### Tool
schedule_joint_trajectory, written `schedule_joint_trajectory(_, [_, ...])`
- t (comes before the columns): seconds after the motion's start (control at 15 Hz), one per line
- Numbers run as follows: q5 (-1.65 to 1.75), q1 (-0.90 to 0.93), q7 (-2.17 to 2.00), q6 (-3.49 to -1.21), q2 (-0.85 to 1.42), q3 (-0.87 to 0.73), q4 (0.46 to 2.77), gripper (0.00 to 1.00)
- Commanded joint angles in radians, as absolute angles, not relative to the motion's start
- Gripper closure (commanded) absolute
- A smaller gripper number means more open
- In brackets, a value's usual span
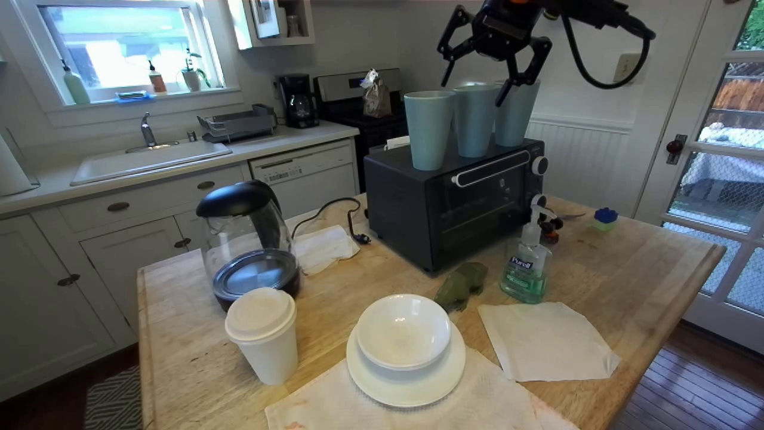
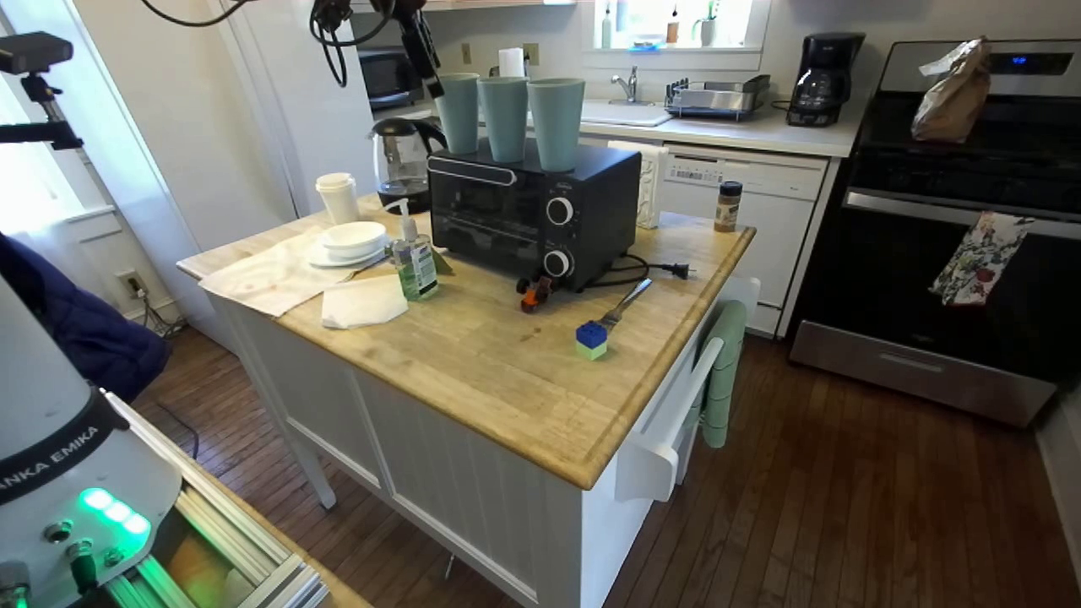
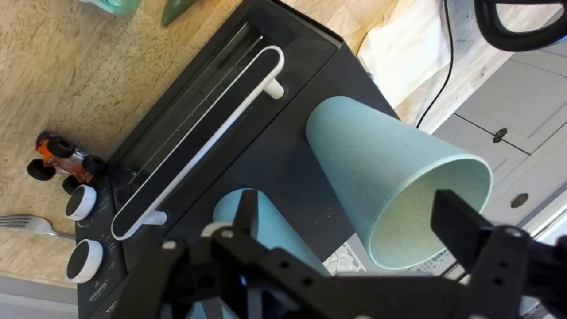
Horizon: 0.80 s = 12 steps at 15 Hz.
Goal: Pick up the blue cup on the far left and put it in the middle blue cup, pick up the blue cup on the right and put it in the stacked blue cups
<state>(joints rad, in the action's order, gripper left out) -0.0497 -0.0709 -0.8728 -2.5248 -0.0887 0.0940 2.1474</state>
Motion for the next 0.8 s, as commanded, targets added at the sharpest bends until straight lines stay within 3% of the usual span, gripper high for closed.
schedule_joint_trajectory(0.0, [-0.067,-0.048,-0.917,-2.541,-0.049,0.073,2.107,0.00])
schedule_joint_trajectory(0.73, [-0.068,-0.028,-0.992,-2.524,0.022,0.057,2.042,0.00])
